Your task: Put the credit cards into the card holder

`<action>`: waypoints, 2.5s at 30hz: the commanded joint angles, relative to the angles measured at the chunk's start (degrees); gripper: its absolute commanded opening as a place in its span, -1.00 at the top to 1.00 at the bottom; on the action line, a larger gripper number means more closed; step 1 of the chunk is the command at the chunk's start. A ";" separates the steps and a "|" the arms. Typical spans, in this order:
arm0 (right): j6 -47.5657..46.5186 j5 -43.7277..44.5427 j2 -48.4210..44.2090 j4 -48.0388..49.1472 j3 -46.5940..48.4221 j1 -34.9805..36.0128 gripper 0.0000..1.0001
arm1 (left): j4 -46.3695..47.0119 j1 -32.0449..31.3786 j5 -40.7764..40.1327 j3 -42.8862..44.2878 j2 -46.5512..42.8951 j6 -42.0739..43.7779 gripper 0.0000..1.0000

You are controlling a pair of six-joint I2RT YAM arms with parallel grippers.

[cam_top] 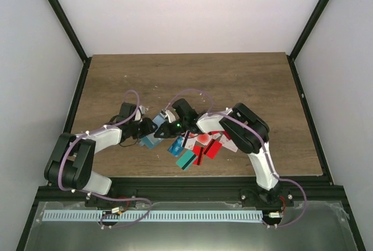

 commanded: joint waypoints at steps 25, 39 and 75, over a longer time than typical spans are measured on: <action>-1.14 31.91 -38.60 -25.00 -25.24 -1.02 0.12 | -14.45 -12.71 -9.06 8.49 -9.83 5.99 -0.04; 1.98 35.40 -47.78 -31.30 -31.19 -1.06 0.15 | -7.68 -29.25 -3.07 5.99 -4.25 5.21 -0.03; 25.80 24.71 -67.24 -29.53 -50.11 10.41 0.13 | -10.84 -45.19 -21.24 9.79 6.92 -3.67 0.06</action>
